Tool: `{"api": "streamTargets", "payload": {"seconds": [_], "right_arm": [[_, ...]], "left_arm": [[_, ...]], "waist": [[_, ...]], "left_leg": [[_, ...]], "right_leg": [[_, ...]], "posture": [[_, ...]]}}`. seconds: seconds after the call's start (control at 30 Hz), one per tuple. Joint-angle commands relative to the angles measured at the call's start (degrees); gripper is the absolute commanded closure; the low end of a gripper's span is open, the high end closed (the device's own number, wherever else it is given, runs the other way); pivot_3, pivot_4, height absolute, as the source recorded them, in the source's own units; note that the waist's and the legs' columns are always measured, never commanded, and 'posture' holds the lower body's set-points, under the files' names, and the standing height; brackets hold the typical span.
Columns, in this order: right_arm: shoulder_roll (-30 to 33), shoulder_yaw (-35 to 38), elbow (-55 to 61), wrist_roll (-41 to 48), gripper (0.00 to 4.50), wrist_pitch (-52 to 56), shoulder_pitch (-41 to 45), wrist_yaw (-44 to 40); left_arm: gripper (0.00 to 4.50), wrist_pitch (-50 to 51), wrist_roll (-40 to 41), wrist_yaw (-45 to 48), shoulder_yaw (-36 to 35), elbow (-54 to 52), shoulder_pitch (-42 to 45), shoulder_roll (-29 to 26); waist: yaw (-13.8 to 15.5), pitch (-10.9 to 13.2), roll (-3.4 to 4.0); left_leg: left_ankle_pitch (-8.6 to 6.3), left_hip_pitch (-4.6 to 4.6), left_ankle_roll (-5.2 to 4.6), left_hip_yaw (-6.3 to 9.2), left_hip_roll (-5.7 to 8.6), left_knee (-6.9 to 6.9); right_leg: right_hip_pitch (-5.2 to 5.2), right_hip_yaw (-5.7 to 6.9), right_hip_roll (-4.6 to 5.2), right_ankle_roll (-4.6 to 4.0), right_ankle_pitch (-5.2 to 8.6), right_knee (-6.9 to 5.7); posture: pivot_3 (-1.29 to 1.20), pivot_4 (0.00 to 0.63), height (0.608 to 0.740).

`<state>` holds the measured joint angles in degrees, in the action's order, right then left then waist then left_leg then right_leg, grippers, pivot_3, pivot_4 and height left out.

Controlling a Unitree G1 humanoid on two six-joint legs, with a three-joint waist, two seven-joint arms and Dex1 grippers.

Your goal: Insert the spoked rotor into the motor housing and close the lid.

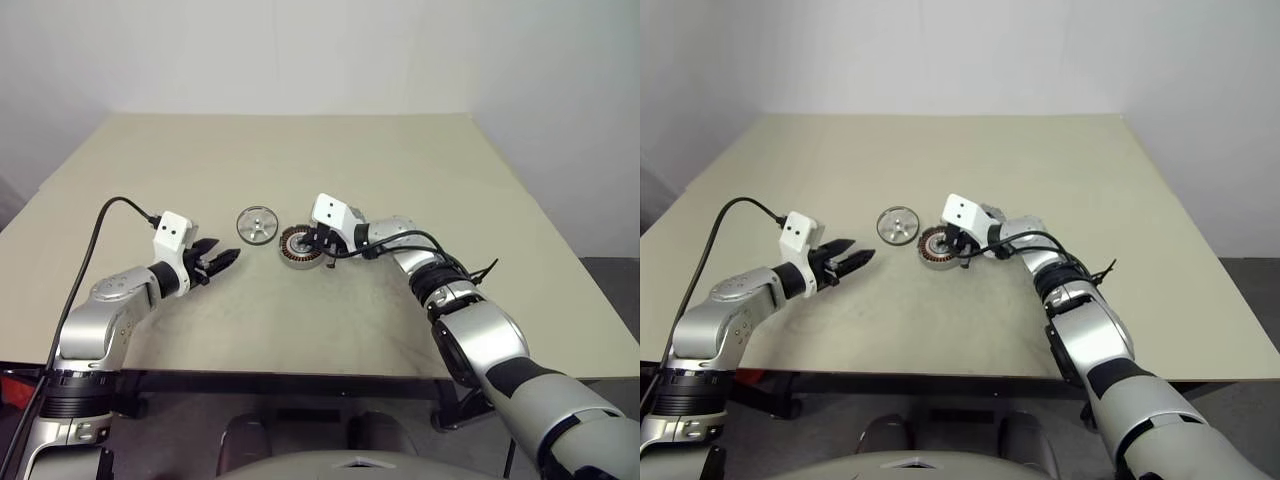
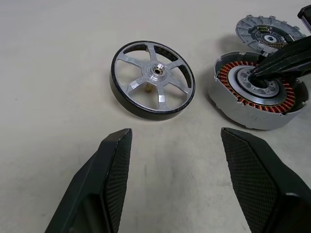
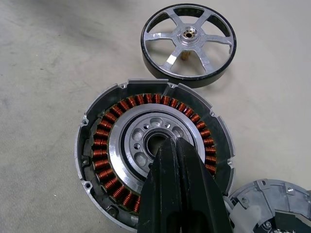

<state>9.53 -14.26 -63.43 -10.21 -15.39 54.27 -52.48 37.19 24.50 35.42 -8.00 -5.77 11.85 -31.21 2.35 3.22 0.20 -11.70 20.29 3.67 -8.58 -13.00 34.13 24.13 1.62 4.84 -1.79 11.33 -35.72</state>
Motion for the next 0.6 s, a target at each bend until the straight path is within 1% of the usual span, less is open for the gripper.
{"api": "streamTargets", "payload": {"seconds": [0.03, 0.27, 0.43, 0.6], "right_arm": [[0.0, -0.1, 0.4, -0.3, 4.49, 1.0, 0.0, 0.5], [-0.3, 1.9, 2.3, 2.1, 4.49, 0.6, 1.3, -0.3], [0.6, 2.9, 8.2, 4.8, 4.49, 1.2, 1.4, -3.7], [2.3, 4.2, 14.6, 6.6, 4.49, 3.5, 0.5, -4.6]], "left_arm": [[1.41, -1.2, 0.0, 0.1, -0.9, -0.8, 1.3, -0.4], [1.41, -1.1, 0.6, -0.1, -0.8, -0.6, 1.7, 0.5], [1.41, -0.2, 1.7, -0.7, -2.4, 0.0, 2.2, 1.4], [1.41, 0.7, 3.2, -2.0, -4.5, 1.1, 2.7, 2.1]], "waist": [[0.0, 0.0, 0.00], [0.0, 0.0, 0.00], [0.0, 0.0, 0.01], [0.0, 0.0, 0.00]], "left_leg": [[0.00, -0.03, 0.00, 0.00, 0.00, 0.00], [0.00, -0.04, 0.00, 0.00, 0.00, -0.01], [0.00, 0.08, 0.00, 0.00, -0.02, -0.01], [0.00, 0.10, 0.00, 0.00, 0.00, -0.01]], "right_leg": [[-0.02, 0.00, 0.00, 0.00, 0.00, 0.00], [-0.04, 0.00, 0.00, 0.00, 0.00, 0.00], [0.06, 0.01, -0.01, 0.00, 0.00, 0.02], [0.08, 0.01, 0.00, 0.00, 0.00, 0.03]], "posture": [[0.00, 0.000, 0.740], [0.00, 0.000, 0.740], [0.00, 0.000, 0.740], [0.00, 0.000, 0.740]]}}
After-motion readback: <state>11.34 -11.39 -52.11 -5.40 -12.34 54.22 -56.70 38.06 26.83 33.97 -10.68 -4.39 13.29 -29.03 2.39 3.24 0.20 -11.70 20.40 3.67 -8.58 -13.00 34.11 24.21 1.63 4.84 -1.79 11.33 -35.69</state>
